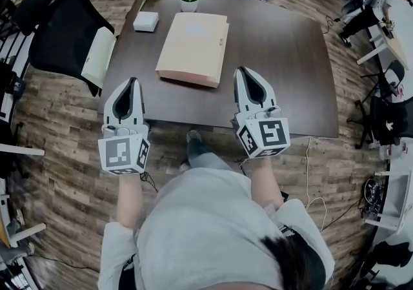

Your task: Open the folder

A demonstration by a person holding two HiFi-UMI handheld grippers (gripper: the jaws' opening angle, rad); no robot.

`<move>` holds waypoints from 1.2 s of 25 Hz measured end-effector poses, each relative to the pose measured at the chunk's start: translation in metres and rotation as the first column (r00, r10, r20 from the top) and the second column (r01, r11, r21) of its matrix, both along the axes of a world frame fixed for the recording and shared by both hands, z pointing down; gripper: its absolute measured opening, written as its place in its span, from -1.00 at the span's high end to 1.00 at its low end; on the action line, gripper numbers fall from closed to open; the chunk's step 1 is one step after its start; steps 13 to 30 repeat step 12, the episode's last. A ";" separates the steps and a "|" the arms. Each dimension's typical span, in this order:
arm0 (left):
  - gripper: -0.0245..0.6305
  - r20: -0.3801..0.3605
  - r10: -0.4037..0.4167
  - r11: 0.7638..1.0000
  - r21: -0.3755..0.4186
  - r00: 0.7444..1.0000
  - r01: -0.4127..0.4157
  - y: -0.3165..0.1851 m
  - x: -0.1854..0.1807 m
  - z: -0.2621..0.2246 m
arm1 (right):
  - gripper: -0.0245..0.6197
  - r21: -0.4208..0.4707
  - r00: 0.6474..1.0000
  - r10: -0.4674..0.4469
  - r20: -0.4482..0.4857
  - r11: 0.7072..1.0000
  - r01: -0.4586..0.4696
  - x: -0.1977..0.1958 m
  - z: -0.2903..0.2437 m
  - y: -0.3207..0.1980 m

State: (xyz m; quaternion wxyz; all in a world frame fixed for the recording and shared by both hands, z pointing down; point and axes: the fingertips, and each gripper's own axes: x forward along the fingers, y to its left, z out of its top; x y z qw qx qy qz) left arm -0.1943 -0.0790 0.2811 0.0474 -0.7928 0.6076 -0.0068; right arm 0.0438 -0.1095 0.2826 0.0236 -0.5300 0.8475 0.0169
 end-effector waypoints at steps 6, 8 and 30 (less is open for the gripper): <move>0.89 0.003 -0.006 1.000 0.003 1.000 0.006 0.008 -0.003 0.000 | 0.87 0.008 1.000 -0.003 0.001 1.000 0.003 -0.004 -0.003 0.006; 0.89 0.002 -0.008 1.000 0.003 1.000 0.008 0.010 -0.004 -0.001 | 0.87 0.010 1.000 -0.004 0.003 1.000 0.004 -0.004 -0.005 0.009; 0.89 0.000 -0.007 1.000 -0.001 1.000 0.007 0.016 -0.005 -0.001 | 0.87 0.010 1.000 -0.005 0.009 1.000 0.005 -0.005 -0.007 0.014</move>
